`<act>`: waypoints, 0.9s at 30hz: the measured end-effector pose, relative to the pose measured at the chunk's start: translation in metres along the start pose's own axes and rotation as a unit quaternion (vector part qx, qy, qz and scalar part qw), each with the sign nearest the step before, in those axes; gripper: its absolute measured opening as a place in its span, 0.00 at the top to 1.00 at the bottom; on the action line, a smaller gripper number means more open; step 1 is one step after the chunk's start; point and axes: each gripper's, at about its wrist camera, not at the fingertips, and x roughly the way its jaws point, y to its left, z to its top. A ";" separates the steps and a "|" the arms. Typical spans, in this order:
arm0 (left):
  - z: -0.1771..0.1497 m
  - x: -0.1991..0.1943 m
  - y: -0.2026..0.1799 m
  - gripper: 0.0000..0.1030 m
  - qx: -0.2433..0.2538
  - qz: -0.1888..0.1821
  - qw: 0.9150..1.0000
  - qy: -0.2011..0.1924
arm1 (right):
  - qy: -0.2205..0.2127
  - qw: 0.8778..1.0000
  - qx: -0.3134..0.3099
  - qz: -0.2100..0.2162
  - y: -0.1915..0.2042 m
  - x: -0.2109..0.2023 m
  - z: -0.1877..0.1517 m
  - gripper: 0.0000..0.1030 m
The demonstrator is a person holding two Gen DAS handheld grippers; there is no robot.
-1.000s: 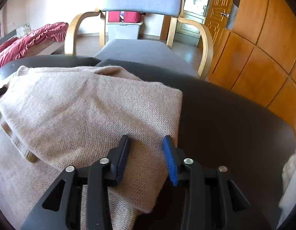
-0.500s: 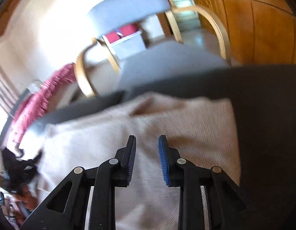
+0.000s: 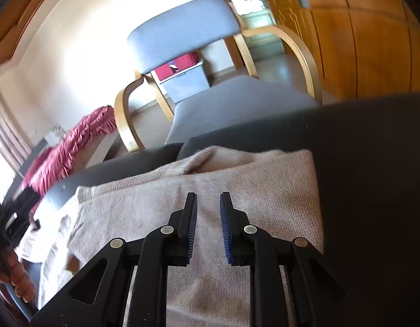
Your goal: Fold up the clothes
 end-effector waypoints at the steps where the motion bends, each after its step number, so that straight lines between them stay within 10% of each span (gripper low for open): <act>1: -0.005 0.018 -0.006 0.85 0.006 -0.005 1.000 0.018 | 0.004 1.000 -0.011 -0.001 0.003 0.002 0.000 0.83; 6: -0.032 0.081 0.021 0.90 -0.047 -0.014 0.994 0.102 | 0.050 0.999 0.006 0.005 -0.005 0.023 -0.012 0.86; 20: -0.019 -0.004 0.143 0.98 -0.162 0.064 0.985 0.015 | 0.052 0.999 -0.002 -0.003 -0.006 0.030 -0.014 0.86; 24: -0.026 -0.025 0.175 0.98 -0.235 0.031 0.971 -0.022 | 0.052 0.999 -0.003 -0.002 -0.005 0.032 -0.013 0.86; 27: -0.027 -0.028 0.161 0.94 -0.211 0.035 0.976 -0.038 | 0.041 0.999 0.014 0.033 -0.010 0.025 -0.010 0.86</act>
